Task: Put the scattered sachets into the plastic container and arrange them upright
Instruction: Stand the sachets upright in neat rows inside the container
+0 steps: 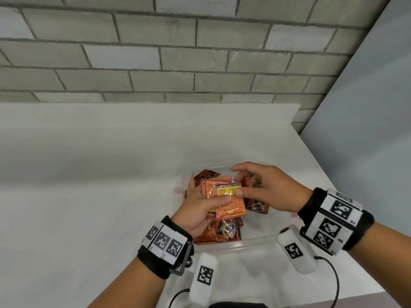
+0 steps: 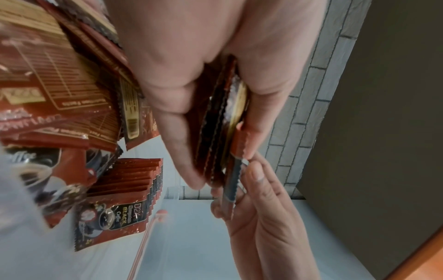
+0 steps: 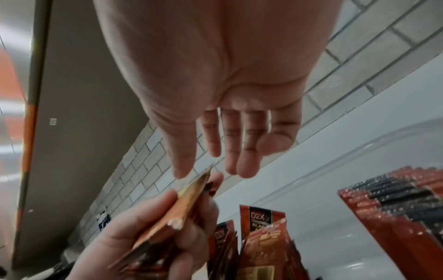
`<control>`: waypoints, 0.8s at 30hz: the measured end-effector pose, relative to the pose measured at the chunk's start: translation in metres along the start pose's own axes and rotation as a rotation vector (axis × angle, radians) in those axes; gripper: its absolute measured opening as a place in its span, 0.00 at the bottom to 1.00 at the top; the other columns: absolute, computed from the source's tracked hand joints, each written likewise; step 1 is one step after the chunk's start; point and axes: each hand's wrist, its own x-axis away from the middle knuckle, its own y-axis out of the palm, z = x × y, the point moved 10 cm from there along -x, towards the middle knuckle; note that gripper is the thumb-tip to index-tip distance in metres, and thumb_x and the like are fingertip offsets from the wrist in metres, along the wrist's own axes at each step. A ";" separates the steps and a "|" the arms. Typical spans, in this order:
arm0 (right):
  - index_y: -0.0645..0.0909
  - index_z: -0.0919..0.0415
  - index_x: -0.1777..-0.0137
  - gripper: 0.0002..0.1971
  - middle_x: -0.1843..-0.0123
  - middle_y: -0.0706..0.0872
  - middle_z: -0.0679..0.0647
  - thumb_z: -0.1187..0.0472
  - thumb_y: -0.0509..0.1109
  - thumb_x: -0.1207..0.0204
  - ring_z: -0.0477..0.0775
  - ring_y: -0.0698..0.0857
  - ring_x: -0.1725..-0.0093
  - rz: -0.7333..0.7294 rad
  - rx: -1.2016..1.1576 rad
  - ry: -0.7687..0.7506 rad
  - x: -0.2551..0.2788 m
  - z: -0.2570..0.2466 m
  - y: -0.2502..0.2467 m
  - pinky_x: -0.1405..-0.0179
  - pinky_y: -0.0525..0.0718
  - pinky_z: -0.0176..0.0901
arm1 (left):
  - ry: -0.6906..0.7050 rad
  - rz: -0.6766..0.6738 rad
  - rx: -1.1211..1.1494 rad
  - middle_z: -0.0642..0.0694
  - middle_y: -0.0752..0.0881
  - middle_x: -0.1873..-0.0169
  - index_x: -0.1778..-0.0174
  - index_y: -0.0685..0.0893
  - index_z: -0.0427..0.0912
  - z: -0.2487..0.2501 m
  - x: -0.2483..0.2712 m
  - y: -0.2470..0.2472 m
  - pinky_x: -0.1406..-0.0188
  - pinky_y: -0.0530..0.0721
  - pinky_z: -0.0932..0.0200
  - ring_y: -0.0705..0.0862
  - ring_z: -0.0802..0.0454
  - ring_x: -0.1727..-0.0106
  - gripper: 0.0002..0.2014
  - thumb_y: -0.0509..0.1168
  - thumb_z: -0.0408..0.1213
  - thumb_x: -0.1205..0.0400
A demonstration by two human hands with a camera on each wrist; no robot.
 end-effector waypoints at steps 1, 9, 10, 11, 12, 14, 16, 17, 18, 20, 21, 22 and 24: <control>0.76 0.46 0.32 0.24 0.49 0.83 0.43 0.57 0.76 0.28 0.43 0.81 0.62 0.003 -0.022 -0.004 0.000 -0.001 0.002 0.57 0.83 0.35 | 0.006 -0.012 -0.012 0.37 0.88 0.44 0.36 0.81 0.43 0.000 0.000 0.002 0.48 0.88 0.47 0.87 0.41 0.43 0.25 0.71 0.27 0.31; 0.81 0.50 0.64 0.10 0.69 0.82 0.37 0.64 0.79 0.31 0.41 0.78 0.70 0.359 -0.106 -0.089 0.010 -0.009 -0.041 0.68 0.73 0.26 | 0.019 0.061 0.047 0.36 0.87 0.54 0.39 0.82 0.37 0.003 -0.002 -0.002 0.58 0.90 0.50 0.89 0.44 0.58 0.27 0.69 0.49 0.30; 0.81 0.53 0.65 0.09 0.68 0.82 0.38 0.64 0.80 0.32 0.42 0.79 0.68 0.380 -0.086 -0.145 0.014 -0.016 -0.042 0.66 0.73 0.25 | 0.015 0.077 0.068 0.35 0.86 0.54 0.38 0.81 0.37 0.002 -0.001 -0.004 0.58 0.90 0.49 0.89 0.43 0.58 0.28 0.68 0.51 0.30; 0.82 0.54 0.65 0.09 0.65 0.82 0.40 0.64 0.80 0.33 0.42 0.79 0.66 0.354 -0.036 -0.205 0.016 -0.023 -0.037 0.64 0.74 0.26 | 0.014 0.078 0.087 0.35 0.87 0.53 0.38 0.82 0.38 0.002 -0.001 -0.004 0.58 0.90 0.49 0.89 0.43 0.56 0.27 0.68 0.51 0.29; 0.83 0.53 0.64 0.08 0.62 0.81 0.41 0.62 0.81 0.34 0.43 0.80 0.63 0.285 0.019 -0.256 0.017 -0.027 -0.026 0.61 0.76 0.29 | 0.015 0.068 0.100 0.35 0.88 0.52 0.39 0.82 0.38 0.002 -0.001 -0.003 0.58 0.90 0.49 0.89 0.42 0.55 0.24 0.69 0.49 0.27; 0.86 0.52 0.59 0.08 0.57 0.79 0.41 0.56 0.82 0.35 0.42 0.79 0.55 0.093 0.112 -0.269 0.017 -0.027 0.003 0.53 0.77 0.35 | 0.027 0.067 0.110 0.34 0.88 0.48 0.37 0.81 0.37 0.004 0.000 -0.003 0.59 0.89 0.49 0.89 0.42 0.52 0.21 0.72 0.40 0.25; 0.88 0.51 0.53 0.11 0.55 0.78 0.40 0.52 0.81 0.34 0.39 0.77 0.51 0.007 0.133 -0.243 0.017 -0.021 0.015 0.49 0.76 0.35 | 0.059 0.081 0.098 0.34 0.87 0.45 0.31 0.79 0.40 0.007 0.000 -0.005 0.58 0.89 0.49 0.89 0.43 0.50 0.27 0.71 0.32 0.28; 0.88 0.51 0.53 0.11 0.55 0.78 0.41 0.50 0.80 0.33 0.39 0.78 0.52 0.030 0.107 -0.247 0.018 -0.021 0.013 0.50 0.77 0.36 | 0.064 0.074 0.092 0.34 0.87 0.45 0.30 0.78 0.41 0.008 0.000 -0.005 0.58 0.89 0.48 0.88 0.42 0.49 0.29 0.70 0.30 0.29; 0.88 0.51 0.53 0.10 0.55 0.79 0.42 0.50 0.78 0.31 0.41 0.80 0.53 0.083 0.079 -0.255 0.019 -0.022 0.006 0.51 0.78 0.37 | 0.065 0.064 0.088 0.34 0.87 0.46 0.29 0.77 0.41 0.008 0.000 -0.003 0.57 0.89 0.47 0.88 0.42 0.50 0.29 0.70 0.30 0.29; 0.87 0.51 0.51 0.08 0.54 0.81 0.46 0.52 0.76 0.28 0.48 0.82 0.56 0.203 0.071 -0.247 0.019 -0.022 -0.009 0.54 0.80 0.41 | 0.064 0.061 0.084 0.36 0.89 0.49 0.29 0.77 0.39 0.008 0.001 -0.002 0.58 0.89 0.48 0.89 0.42 0.52 0.30 0.71 0.29 0.30; 0.86 0.52 0.48 0.09 0.52 0.81 0.47 0.54 0.75 0.27 0.50 0.83 0.55 0.238 0.089 -0.224 0.018 -0.019 -0.014 0.54 0.81 0.42 | 0.067 0.062 0.084 0.36 0.89 0.50 0.30 0.77 0.39 0.007 0.001 -0.002 0.60 0.90 0.48 0.90 0.42 0.52 0.31 0.71 0.29 0.31; 0.85 0.52 0.43 0.12 0.49 0.81 0.47 0.55 0.75 0.26 0.50 0.83 0.54 0.250 0.118 -0.193 0.016 -0.017 -0.017 0.52 0.81 0.41 | 0.068 0.054 0.084 0.36 0.89 0.49 0.30 0.77 0.39 0.007 0.002 0.000 0.61 0.89 0.48 0.90 0.42 0.52 0.31 0.72 0.28 0.32; 0.81 0.53 0.36 0.17 0.44 0.82 0.46 0.55 0.73 0.25 0.49 0.82 0.50 0.206 0.148 -0.130 0.012 -0.012 -0.015 0.48 0.80 0.39 | 0.069 0.026 0.068 0.35 0.88 0.47 0.32 0.79 0.40 0.006 0.002 0.004 0.60 0.89 0.49 0.89 0.40 0.50 0.29 0.72 0.27 0.32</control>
